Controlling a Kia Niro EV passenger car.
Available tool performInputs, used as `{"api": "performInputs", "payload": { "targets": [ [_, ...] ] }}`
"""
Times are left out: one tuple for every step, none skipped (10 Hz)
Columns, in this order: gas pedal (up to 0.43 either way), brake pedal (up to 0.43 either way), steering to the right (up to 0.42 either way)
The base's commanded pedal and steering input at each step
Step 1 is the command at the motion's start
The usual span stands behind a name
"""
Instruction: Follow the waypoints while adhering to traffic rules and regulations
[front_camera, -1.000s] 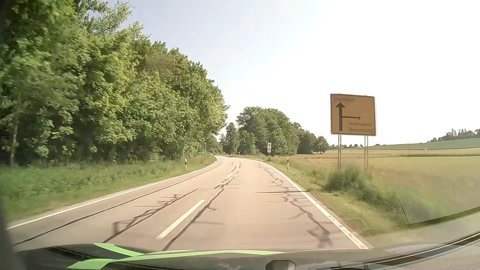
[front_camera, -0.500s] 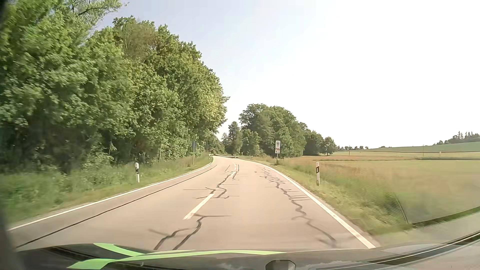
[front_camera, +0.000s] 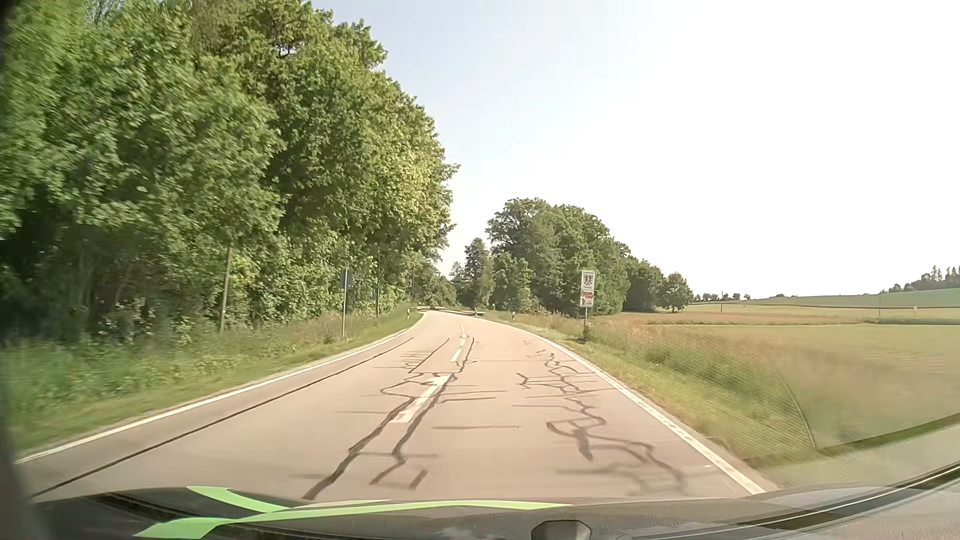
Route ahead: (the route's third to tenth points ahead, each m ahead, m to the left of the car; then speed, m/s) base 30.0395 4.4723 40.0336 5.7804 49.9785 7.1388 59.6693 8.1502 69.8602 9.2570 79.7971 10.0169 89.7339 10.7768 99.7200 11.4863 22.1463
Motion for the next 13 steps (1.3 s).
{"api": "performInputs", "payload": {
  "targets": [
    [0.157,0.0,-0.012],
    [0.157,0.0,-0.014],
    [0.157,0.0,-0.017],
    [0.157,0.0,-0.019],
    [0.157,0.0,-0.019],
    [0.157,0.0,-0.019],
    [0.169,0.0,-0.019],
    [0.169,0.0,-0.018],
    [0.169,0.0,-0.017],
    [0.169,0.0,-0.016],
    [0.169,0.0,-0.015],
    [0.169,0.0,-0.015],
    [0.169,0.0,-0.015]
  ]
}}
